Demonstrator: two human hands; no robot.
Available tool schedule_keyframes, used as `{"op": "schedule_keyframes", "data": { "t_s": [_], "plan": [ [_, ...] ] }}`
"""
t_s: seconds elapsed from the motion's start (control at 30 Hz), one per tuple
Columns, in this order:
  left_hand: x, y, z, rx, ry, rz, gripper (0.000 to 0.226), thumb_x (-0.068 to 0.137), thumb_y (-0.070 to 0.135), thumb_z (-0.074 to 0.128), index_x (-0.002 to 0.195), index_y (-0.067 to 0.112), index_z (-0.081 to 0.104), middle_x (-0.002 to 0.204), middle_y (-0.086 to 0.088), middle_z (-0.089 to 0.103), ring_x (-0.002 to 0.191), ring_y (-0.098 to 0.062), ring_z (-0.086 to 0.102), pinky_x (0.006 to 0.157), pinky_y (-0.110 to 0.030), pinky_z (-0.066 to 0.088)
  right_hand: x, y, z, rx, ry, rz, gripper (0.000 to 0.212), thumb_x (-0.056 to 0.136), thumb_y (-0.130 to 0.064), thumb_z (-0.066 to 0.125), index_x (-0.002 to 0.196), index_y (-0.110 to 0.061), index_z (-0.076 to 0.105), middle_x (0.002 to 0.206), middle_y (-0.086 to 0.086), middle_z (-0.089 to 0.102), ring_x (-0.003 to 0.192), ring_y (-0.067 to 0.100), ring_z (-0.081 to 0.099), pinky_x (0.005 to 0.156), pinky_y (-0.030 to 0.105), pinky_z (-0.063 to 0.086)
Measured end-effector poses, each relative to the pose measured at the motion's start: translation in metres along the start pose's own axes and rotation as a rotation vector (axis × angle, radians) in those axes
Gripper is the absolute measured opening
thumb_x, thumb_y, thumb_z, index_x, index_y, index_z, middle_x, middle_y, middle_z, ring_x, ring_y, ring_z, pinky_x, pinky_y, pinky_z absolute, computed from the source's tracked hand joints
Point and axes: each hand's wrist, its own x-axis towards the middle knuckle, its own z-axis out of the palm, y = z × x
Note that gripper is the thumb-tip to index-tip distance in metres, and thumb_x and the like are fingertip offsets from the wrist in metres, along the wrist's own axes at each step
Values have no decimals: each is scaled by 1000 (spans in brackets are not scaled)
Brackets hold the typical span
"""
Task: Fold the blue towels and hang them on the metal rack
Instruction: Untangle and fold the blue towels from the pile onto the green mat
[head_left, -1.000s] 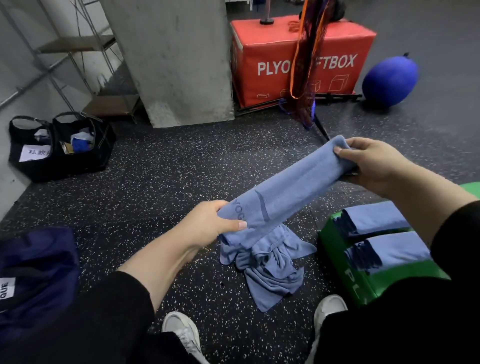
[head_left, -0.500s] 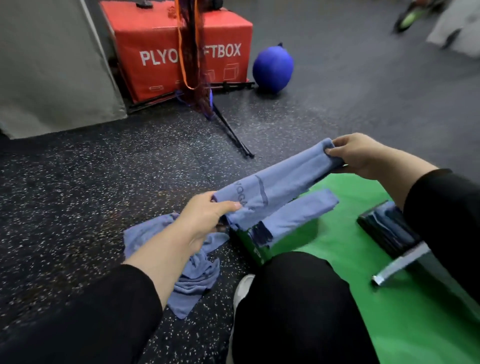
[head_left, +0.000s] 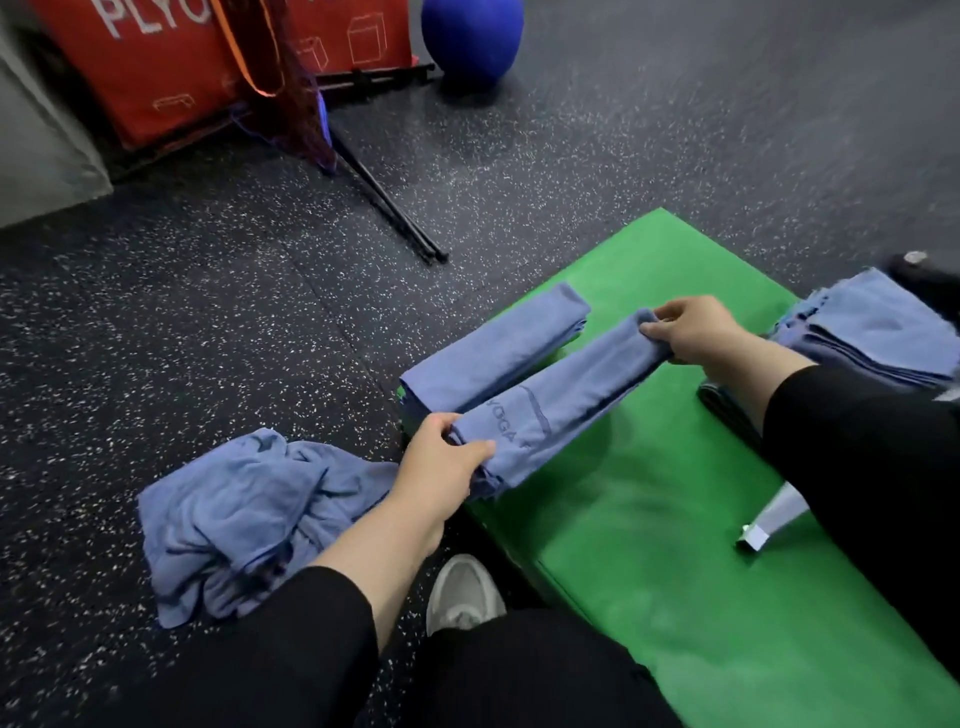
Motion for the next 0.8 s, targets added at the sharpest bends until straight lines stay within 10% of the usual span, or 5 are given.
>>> {"op": "schedule_keyframes", "data": {
  "t_s": [0.27,0.4,0.5,0.8],
  "plan": [
    [32,-14,10,471,196,81,39,86,34,76,117,24,54,110,-4,65,100,-28,63,83,-37,48,35,20,23,-97,-15,-64,35,92,-21,72,121,-1,68,111,16,71,93,24,62,80,28,45],
    [21,-18,11,945,406,564,50,88,44,69,132,24,55,122,-5,52,112,-30,53,94,-46,44,33,18,33,-394,181,-160,52,90,-45,70,130,-13,62,130,15,61,118,36,57,97,45,47],
    [22,-28,24,1138,243,899,58,84,43,71,135,20,57,137,-8,55,127,-30,53,104,-50,41,5,13,45,-470,362,-386,45,92,-48,65,123,-16,65,126,12,59,113,37,56,88,49,44],
    [29,-44,31,1500,-63,762,78,99,57,47,160,15,24,171,-10,12,157,-28,12,122,-62,14,-44,32,100,-664,34,-404,81,95,-67,40,157,-16,27,168,3,17,155,22,14,120,63,9]
  ]
}}
